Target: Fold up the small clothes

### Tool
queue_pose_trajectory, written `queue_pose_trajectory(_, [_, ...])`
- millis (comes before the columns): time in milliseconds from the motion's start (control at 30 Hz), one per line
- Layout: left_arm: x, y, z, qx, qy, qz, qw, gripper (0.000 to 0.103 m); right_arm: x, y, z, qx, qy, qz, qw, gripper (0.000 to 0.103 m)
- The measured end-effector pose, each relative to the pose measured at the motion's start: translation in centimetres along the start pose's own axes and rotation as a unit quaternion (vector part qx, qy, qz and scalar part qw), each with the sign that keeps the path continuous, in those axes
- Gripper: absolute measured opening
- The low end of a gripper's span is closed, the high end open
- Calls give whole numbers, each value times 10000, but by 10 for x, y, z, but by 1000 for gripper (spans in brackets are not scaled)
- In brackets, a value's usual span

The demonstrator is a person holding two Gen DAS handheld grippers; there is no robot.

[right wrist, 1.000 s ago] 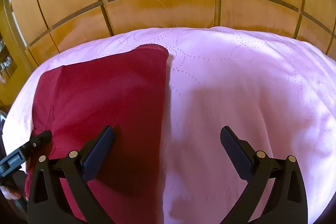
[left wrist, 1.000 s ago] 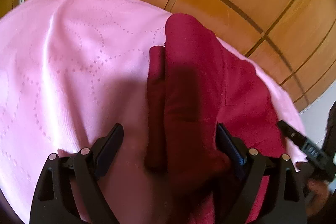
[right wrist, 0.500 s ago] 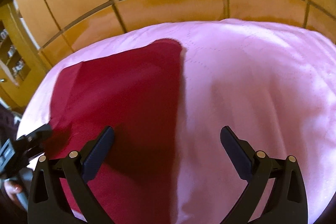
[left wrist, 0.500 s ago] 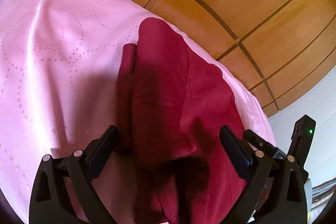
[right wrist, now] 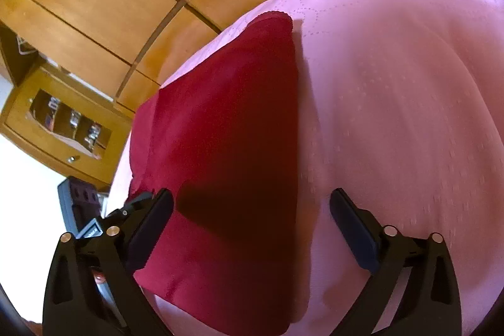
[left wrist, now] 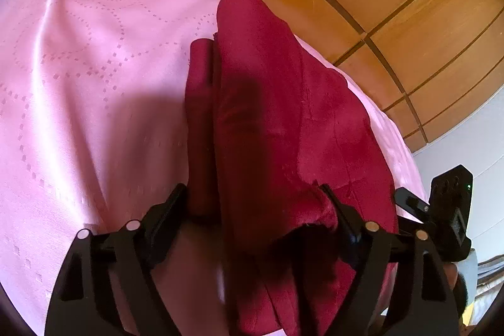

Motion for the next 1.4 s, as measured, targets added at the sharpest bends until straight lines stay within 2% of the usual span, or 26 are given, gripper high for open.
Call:
queue_pose_trajectory(100, [-3, 0, -1, -11, 134, -46, 9999, 76, -2, -1, 2, -31, -29, -90, 10000, 92])
queue_pose_trajectory(200, [-5, -3, 2, -58, 240, -63, 9997, 72, -6, -5, 9, -112, -197, -74, 9997, 82])
queue_pose_trajectory(267, [-6, -3, 3, -78, 222, 31, 9997, 72, -6, -7, 13, -140, -251, -31, 9996, 82])
queue_pose_trajectory(400, [-2, -4, 12, -5, 214, 210, 9996, 79, -7, -10, 20, -122, -293, -89, 9995, 82])
queue_pose_trajectory(533, [8, -4, 17, 68, 27, 309, 9995, 83, -12, -12, 24, -126, -144, -345, 9992, 82])
queue_pose_trajectory(567, [10, -3, 16, 89, -19, 308, 9995, 80, -13, -12, 24, -109, -121, -389, 9991, 82])
queue_pose_trajectory(600, [11, -3, 15, 108, -36, 303, 9995, 73, -14, -11, 23, -83, -110, -417, 9990, 81])
queue_pose_trajectory(700, [18, 2, 6, 190, -27, 327, 9993, 60, -17, -8, 19, 4, -72, -525, 9986, 76])
queue_pose_trajectory(900, [34, 4, -9, 477, -64, 537, 9974, 48, -27, -5, 14, 216, 9, -755, 9969, 69])
queue_pose_trajectory(1067, [51, 6, -23, 703, -27, 778, 9945, 46, -44, -3, 5, 402, 47, -1159, 9924, 66])
queue_pose_trajectory(1233, [71, 10, -33, 947, -143, 1133, 9889, 45, -55, -1, 2, 522, 138, -1532, 9867, 65])
queue_pose_trajectory(1400, [87, 8, -41, 1042, -176, 1315, 9857, 45, -62, 0, -10, 724, 175, -1752, 9817, 63])
Point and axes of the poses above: each gripper's, at about its wrist camera, not at the fingertips, and z roughly the way its jaws point, x to its right, y to its underside, the point moved 3 cm from there along z, roughly the way its jaws point, and after that the axes turned 7 degrees about -y, right-handed, at the moved point
